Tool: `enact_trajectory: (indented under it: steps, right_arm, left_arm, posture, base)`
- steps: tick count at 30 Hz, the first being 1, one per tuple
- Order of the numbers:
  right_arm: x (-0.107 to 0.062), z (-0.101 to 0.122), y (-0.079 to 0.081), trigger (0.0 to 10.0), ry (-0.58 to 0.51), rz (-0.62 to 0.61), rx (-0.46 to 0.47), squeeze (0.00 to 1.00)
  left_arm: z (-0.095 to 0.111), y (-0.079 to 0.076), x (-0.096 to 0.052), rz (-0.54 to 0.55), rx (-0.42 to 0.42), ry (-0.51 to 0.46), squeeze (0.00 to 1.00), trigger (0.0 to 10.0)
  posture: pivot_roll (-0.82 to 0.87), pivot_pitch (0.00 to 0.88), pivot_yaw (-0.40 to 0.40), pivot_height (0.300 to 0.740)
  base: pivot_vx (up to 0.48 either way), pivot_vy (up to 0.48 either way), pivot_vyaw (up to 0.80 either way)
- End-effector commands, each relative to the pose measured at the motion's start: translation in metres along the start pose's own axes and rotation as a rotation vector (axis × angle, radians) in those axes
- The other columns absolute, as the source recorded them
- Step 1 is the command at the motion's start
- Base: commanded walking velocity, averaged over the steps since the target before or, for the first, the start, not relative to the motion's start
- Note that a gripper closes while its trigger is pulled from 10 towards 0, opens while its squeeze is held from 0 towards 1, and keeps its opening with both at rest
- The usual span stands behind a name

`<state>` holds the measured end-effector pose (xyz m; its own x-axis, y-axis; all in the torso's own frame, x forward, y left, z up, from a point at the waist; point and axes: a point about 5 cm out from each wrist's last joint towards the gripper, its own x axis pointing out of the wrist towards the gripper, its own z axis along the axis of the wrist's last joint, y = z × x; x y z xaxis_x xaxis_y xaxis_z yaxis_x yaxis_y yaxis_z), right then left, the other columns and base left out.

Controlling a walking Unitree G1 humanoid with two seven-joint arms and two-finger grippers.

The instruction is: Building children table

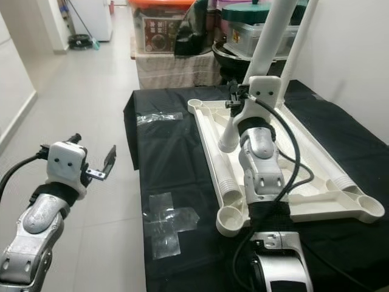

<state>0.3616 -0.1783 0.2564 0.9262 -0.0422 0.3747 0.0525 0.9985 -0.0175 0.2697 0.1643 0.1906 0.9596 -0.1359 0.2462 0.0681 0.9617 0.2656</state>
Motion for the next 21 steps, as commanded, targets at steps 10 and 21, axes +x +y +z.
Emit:
enact_trajectory:
  steps: [10,21]
  right_arm:
    - [-0.005,-0.029,-0.015,10.0,0.069,-0.054,-0.122,0.0]
    - [-0.008,-0.028,-0.037,10.0,0.056,-0.174,0.036,0.0]
  left_arm:
    - [-0.005,0.004,-0.004,0.014,0.026,0.013,0.0,10.0]
    - [-0.006,-0.002,-0.001,-0.013,0.021,0.008,0.0,10.0]
  posture:
    - [0.07,0.0,-0.076,0.74]
    - [0.05,0.0,-0.053,0.74]
  base:
    - [0.0,0.0,0.0]
    - [0.0,0.0,0.0]
